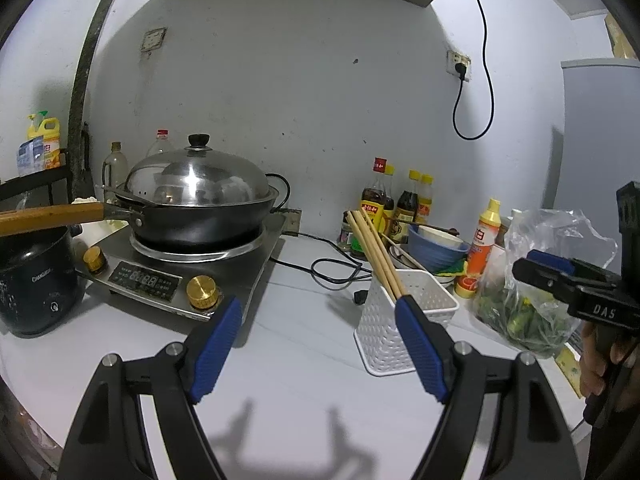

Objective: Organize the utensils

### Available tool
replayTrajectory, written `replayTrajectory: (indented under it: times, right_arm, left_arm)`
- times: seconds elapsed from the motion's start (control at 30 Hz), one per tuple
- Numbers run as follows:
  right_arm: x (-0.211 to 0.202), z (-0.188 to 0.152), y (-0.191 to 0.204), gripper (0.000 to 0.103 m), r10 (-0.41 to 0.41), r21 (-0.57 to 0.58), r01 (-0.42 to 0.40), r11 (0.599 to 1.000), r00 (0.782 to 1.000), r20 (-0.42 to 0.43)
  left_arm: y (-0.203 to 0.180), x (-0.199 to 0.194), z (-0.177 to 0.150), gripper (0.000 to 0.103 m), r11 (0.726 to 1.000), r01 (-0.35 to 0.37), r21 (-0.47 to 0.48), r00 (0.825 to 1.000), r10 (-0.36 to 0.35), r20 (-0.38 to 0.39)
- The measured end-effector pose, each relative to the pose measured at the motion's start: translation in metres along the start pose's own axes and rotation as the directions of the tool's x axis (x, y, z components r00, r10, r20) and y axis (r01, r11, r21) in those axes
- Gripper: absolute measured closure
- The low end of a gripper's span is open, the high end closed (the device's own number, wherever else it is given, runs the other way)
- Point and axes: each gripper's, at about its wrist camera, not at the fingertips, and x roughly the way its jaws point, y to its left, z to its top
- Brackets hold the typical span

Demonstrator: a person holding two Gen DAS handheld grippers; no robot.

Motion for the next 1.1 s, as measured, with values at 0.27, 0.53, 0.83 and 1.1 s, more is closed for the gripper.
replayTrajectory:
  times: [0.27, 0.53, 0.83, 1.1]
  right_arm:
    - [-0.001, 0.0011, 0.0023, 0.036, -0.003, -0.008, 0.003, 1.0, 1.0, 0.005]
    - [-0.0032, 0.0011, 0.0031, 0.036, -0.003, -0.012, 0.003, 1.0, 1.0, 0.002]
    - [-0.0011, 0.0017, 0.0023, 0.036, -0.003, -0.013, 0.003, 1.0, 1.0, -0.005]
    - [0.0023, 0.0011, -0.0017, 0.036, -0.003, -0.006, 0.003, 1.0, 1.0, -0.008]
  left_arm:
    - [-0.0005, -0.003, -0.0005, 0.024, 1.0, 0.005, -0.017, 1.0, -0.005, 0.01]
    - [-0.001, -0.0042, -0.0009, 0.024, 1.0, 0.01, -0.022, 1.0, -0.009, 0.008]
    - [-0.0014, -0.0047, -0.0011, 0.023, 1.0, 0.012, -0.022, 1.0, -0.011, 0.007]
    - [-0.007, -0.0022, -0.0017, 0.022, 1.0, 0.007, -0.019, 1.0, -0.007, -0.002]
